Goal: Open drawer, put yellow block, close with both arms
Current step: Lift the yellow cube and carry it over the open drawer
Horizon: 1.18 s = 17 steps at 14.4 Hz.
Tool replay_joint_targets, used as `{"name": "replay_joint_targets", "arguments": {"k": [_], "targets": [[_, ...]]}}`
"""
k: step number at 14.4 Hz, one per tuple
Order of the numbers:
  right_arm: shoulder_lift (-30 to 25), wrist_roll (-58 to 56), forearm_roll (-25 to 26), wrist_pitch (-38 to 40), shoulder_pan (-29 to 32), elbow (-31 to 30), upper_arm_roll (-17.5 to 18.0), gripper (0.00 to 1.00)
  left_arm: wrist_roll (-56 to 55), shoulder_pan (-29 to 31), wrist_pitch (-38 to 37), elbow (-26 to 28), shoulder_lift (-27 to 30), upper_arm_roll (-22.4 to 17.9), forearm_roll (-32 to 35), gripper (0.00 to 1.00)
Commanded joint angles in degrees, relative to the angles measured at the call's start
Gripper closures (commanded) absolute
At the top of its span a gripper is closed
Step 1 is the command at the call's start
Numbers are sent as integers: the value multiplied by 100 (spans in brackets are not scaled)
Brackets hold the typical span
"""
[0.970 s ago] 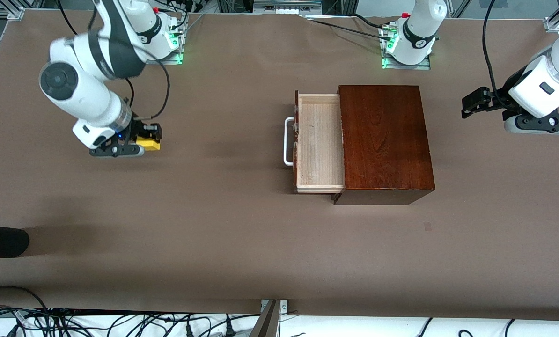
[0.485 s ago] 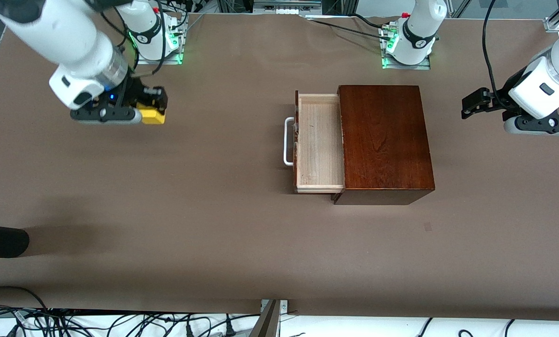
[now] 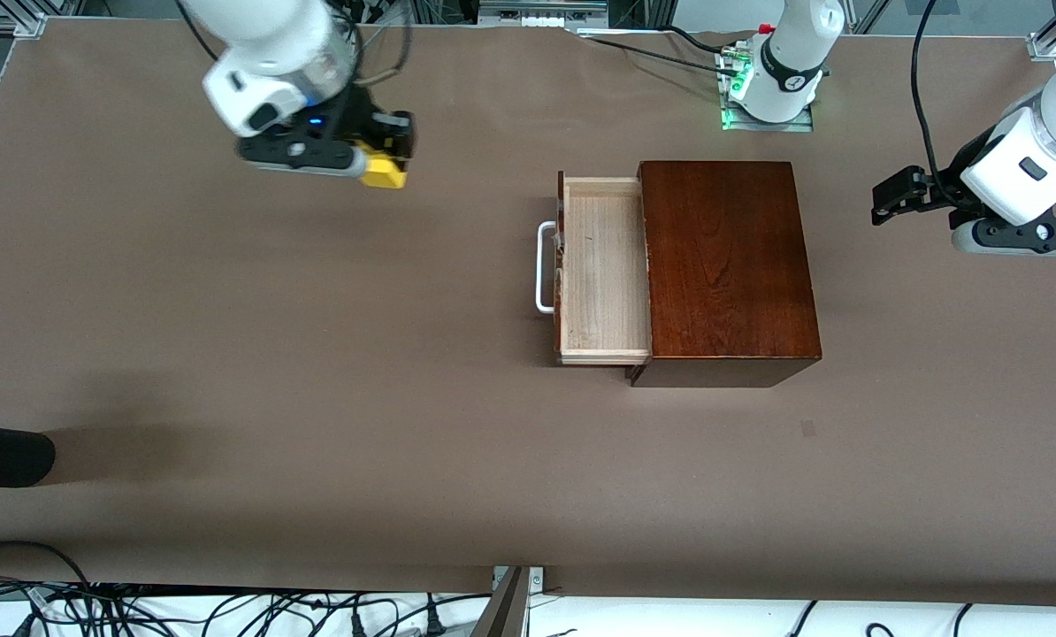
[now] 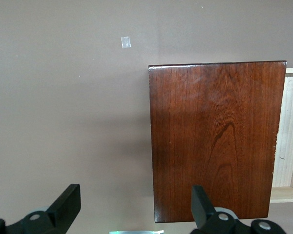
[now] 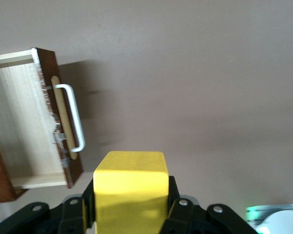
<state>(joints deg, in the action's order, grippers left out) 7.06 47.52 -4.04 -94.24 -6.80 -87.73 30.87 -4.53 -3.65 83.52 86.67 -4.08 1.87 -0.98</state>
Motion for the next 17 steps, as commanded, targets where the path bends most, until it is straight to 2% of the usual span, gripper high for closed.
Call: {"name": "replay_joint_targets", "arguments": {"k": [1, 7, 10, 13, 15, 17], "targets": [[479, 905, 403, -278, -609, 230, 24, 100, 31, 22, -29, -159, -67, 16, -78, 0], [1349, 2778, 1352, -1332, -1796, 265, 6, 100, 40, 22, -29, -159, -67, 16, -78, 0], [2104, 3384, 1826, -1387, -2324, 1053, -20, 100, 40, 22, -29, -159, -67, 16, -78, 0], [2991, 4036, 2206, -1414, -2729, 2098, -81, 100, 40, 31, -29, -159, -67, 16, -69, 0], [3309, 4527, 2206, -1501, -2835, 2435, -213, 100, 40, 31, -29, -159, -67, 16, -69, 0], [3381, 5080, 2206, -1702, -2923, 2480, -423, 100, 40, 31, -29, -159, -67, 24, -69, 0]]}}
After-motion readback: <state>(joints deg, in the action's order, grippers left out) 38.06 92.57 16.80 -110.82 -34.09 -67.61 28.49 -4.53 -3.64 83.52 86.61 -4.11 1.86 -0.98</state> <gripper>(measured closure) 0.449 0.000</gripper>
